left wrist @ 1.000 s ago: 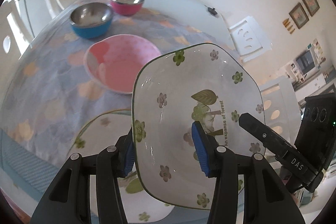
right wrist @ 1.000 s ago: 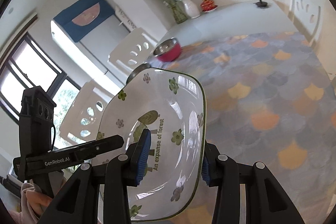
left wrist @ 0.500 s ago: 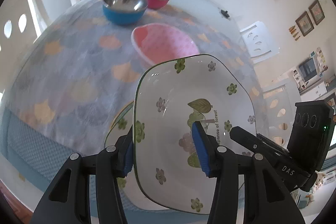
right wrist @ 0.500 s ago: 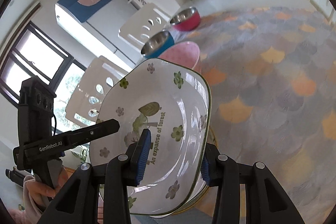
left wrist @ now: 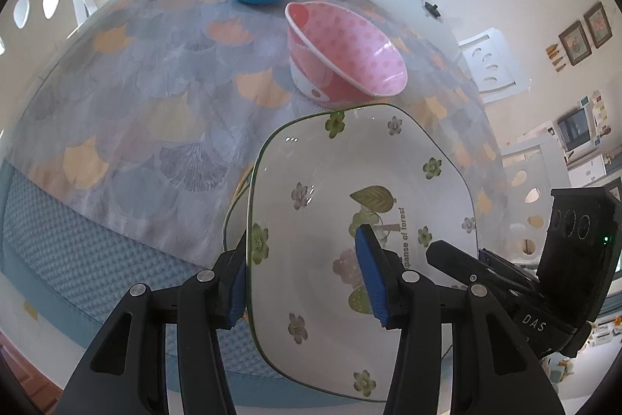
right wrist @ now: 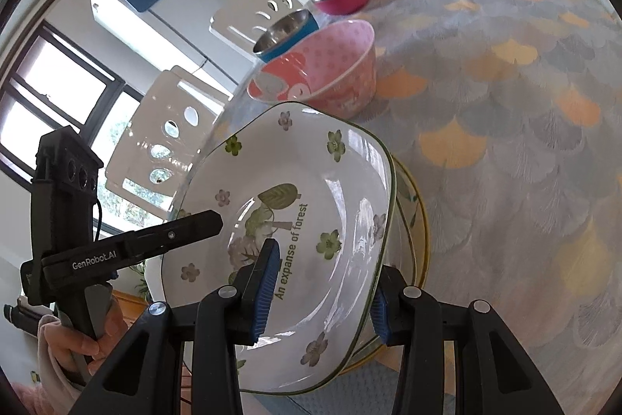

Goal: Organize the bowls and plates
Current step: 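Lower the green-leaf plate onto the stacked plates with both grippers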

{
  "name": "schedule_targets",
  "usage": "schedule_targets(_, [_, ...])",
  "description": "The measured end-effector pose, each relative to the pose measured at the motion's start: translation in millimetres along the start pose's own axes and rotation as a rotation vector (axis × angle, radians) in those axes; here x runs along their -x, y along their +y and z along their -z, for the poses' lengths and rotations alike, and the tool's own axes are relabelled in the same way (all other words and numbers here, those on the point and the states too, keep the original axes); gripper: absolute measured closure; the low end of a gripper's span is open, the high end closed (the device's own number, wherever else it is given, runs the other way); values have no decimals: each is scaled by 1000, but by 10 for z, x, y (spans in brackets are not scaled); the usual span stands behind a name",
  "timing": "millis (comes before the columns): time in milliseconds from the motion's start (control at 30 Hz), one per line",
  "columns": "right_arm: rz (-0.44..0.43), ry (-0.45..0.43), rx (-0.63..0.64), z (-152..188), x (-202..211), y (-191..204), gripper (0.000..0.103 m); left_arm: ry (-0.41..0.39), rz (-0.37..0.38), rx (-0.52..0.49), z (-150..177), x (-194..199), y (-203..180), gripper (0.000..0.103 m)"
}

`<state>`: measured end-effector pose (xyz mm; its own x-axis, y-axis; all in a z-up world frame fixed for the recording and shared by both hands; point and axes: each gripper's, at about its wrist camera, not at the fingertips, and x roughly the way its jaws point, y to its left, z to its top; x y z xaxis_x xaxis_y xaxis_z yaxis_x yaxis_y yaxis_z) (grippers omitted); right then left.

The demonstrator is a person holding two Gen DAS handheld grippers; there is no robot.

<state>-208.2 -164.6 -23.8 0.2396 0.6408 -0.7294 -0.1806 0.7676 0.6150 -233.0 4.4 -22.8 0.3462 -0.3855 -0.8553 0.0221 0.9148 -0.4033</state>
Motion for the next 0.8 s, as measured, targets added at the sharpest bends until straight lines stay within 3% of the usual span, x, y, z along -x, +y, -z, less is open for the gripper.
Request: schedule_targets(800, [63,40,-74,-5,-123,30,60,97,32,4,-16,-145,99,57])
